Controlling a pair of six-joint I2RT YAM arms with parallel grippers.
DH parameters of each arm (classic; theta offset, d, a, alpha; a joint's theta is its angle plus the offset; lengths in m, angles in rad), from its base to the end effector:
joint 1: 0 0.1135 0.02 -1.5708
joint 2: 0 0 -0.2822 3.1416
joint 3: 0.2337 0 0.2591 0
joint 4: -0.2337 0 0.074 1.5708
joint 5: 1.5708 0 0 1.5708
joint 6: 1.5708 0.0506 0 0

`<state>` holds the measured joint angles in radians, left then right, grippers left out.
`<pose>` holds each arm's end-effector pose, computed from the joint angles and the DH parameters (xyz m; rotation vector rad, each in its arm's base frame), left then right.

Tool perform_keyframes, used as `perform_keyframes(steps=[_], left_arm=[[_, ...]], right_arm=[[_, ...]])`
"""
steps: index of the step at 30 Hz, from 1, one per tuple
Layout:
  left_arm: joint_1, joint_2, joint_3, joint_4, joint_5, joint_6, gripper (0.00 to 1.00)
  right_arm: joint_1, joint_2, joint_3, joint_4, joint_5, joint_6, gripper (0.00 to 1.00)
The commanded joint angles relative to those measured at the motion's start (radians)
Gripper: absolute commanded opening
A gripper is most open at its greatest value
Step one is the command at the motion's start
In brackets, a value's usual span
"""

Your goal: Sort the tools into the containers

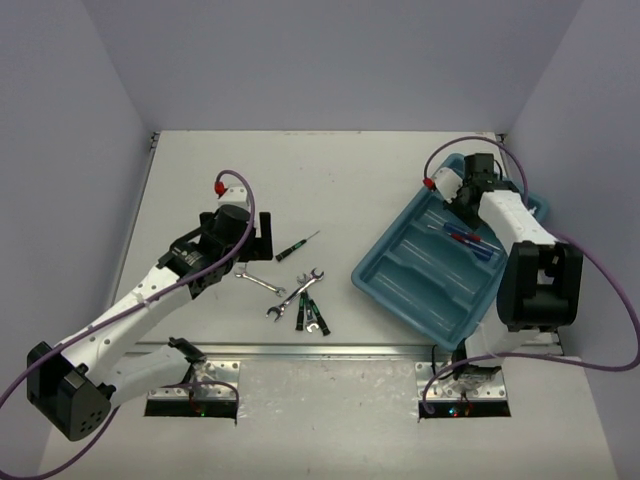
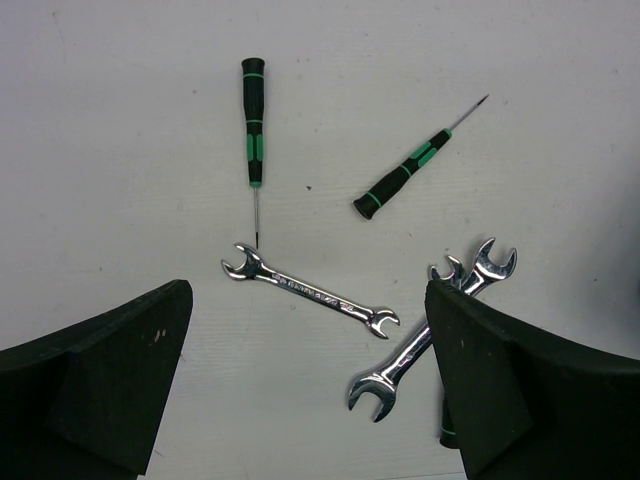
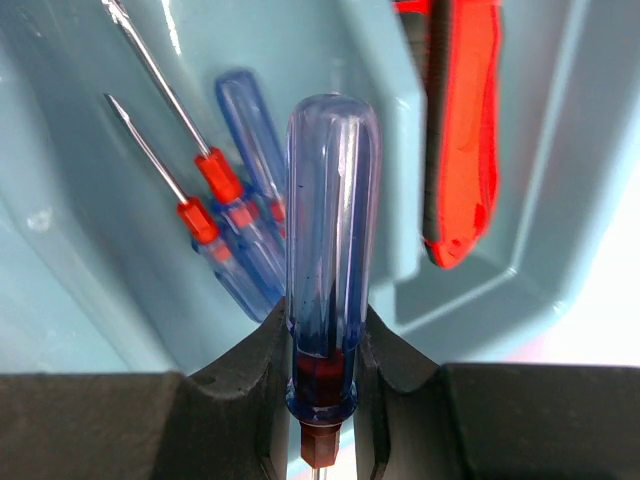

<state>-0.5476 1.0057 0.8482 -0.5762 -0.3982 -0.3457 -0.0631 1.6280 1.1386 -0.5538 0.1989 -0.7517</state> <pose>0.1953 -0.0961 0.2908 0.0256 2.2360 -0.0226 0.3477 -0.0320 0.2229 -0.8381 2.5518 -0.5333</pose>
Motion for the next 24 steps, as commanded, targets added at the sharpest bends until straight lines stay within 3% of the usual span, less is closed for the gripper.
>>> perform_keyframes(steps=[1, 5, 8, 10, 11, 13, 14, 21, 24], left_arm=[[0.000, -0.045, 0.001, 0.025, -0.032, -0.001, 1.00], [-0.017, -0.048, 0.002, 0.024, -0.042, -0.002, 1.00], [-0.021, -0.050, -0.001, 0.024, -0.044, -0.002, 1.00], [-0.020, -0.052, 0.000, 0.021, -0.051, -0.006, 1.00], [-0.020, -0.052, 0.002, 0.020, -0.051, -0.006, 1.00], [-0.018, -0.048, 0.002, 0.022, -0.049, -0.006, 1.00], [-0.015, -0.046, 0.002, 0.023, -0.047, -0.006, 1.00], [0.020, -0.044, 0.002, 0.032, -0.022, -0.006, 1.00], [0.046, -0.044, 0.002, 0.032, -0.014, -0.008, 1.00]], right_arm=[[0.000, -0.100, -0.029, 0.056, -0.004, -0.002, 0.17], [0.002, -0.072, -0.023, 0.052, -0.003, 0.003, 0.20], [0.006, -0.032, -0.007, 0.037, -0.009, 0.025, 0.30], [0.022, -0.013, -0.002, 0.028, 0.020, 0.036, 0.41], [0.035, -0.001, 0.004, 0.018, 0.039, 0.038, 0.52], [0.052, 0.012, 0.029, -0.004, 0.065, 0.050, 0.89], [0.055, 0.013, 0.050, -0.019, 0.073, 0.065, 0.99], [0.217, -0.052, 0.252, -0.072, 0.171, 0.226, 0.99], [0.428, -0.094, 0.325, -0.101, 0.371, 0.376, 0.99]])
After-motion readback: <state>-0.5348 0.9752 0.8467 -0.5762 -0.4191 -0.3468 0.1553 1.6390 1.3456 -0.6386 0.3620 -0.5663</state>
